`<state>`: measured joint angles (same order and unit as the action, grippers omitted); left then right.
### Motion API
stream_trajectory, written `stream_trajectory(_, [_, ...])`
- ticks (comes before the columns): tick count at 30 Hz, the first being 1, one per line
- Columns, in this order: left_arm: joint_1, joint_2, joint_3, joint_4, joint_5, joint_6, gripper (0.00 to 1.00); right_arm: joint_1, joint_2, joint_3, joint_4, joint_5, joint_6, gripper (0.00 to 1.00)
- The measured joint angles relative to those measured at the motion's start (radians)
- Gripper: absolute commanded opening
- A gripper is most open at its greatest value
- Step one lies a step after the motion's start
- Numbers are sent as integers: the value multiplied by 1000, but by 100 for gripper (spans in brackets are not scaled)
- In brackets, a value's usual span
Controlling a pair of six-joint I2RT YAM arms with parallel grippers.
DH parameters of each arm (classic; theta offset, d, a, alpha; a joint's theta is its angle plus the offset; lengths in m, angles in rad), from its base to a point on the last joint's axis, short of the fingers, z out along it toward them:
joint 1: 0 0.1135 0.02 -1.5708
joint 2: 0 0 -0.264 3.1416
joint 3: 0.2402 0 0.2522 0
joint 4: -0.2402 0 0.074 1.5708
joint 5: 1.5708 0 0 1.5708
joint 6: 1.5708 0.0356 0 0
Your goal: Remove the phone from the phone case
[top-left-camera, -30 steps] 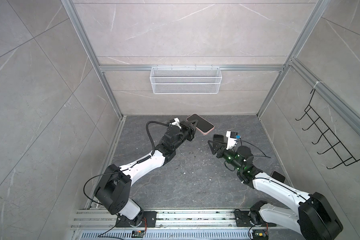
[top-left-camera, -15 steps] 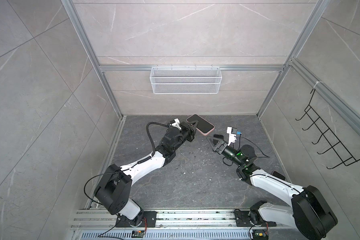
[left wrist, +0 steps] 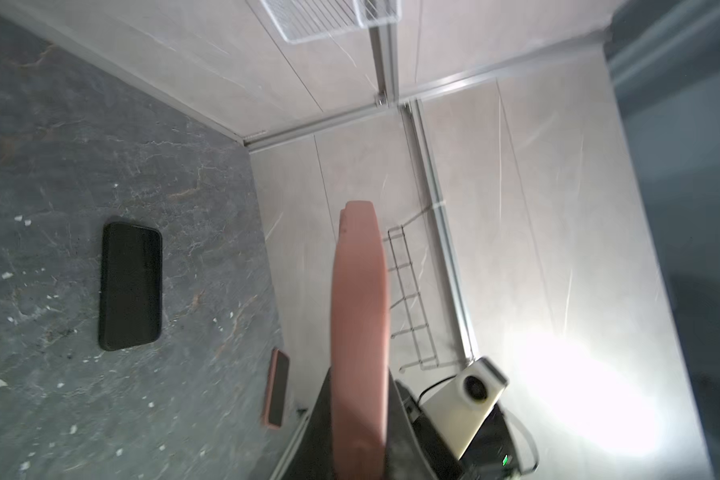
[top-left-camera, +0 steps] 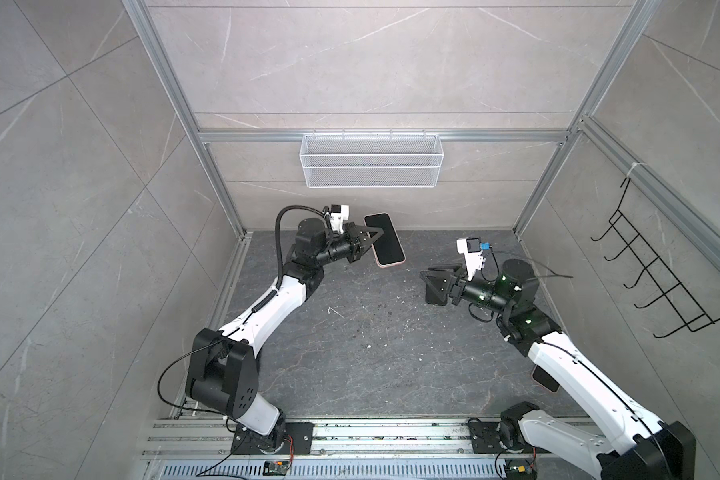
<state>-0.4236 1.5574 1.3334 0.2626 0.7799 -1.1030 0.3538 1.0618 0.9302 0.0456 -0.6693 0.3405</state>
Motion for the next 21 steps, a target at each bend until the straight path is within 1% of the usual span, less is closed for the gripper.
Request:
stream_trajectory(3, [-16,0,98,-160,130,234,0,0,2,66,-175,-17,-149,64])
stream_trajectory(6, [-31,0,124,-225,237,365,0,0,5,69,-257,-52,-220,63])
stream_trajectory(8, [-32,5,124,-243,287,410,0,0,11,69,-283,-82,-248,62])
stream_trajectory(11, [-30,24,124,-241,341,447,0,0,10,54,-281,-128,-267,61])
stream_trajectory(14, [-32,44,124,-230,377,453,0,0,10,27,-261,-186,-266,61])
stream_trajectory(18, [-35,56,124,-199,405,452,0,0,11,5,-216,-249,-257,59])
stream_trajectory(21, [-42,56,124,-143,414,440,0,0,14,-2,-165,-280,-245,59])
